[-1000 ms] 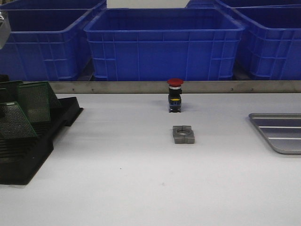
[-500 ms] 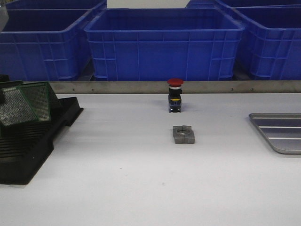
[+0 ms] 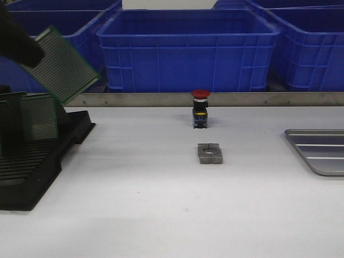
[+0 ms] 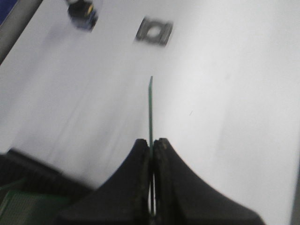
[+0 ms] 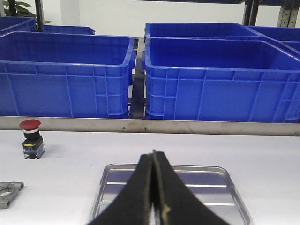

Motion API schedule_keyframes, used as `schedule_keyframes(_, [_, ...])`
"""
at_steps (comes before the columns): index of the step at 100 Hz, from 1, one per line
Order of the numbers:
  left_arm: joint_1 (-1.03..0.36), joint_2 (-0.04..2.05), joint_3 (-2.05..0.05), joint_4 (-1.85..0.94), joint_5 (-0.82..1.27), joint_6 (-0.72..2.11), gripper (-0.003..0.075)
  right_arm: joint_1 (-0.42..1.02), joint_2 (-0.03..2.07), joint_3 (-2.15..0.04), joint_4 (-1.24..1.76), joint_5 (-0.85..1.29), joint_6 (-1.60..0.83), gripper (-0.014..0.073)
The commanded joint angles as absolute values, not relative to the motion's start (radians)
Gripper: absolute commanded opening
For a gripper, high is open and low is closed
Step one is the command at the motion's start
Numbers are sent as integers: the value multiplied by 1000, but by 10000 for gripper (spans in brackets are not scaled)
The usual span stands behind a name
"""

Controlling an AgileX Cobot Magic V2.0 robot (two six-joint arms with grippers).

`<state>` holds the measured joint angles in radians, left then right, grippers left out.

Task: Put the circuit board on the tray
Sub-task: 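Grasp the green board with the left gripper and lift it out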

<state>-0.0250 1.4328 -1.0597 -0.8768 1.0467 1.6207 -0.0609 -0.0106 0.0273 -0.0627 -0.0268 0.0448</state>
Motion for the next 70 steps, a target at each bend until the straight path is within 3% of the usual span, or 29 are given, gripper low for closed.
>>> schedule_keyframes(1, [-23, 1398, -1092, -1090, 1144, 1609, -20, -59, -36, 15, -69, -114, 45, -61])
schedule_keyframes(25, [-70, 1400, -1092, -1313, 1276, 1605, -20, -59, -36, 15, -69, -116, 45, -61])
schedule_keyframes(70, [-341, 1540, -1092, -1321, 1267, 1605, -20, -60, -36, -5, -65, -132, 56, -60])
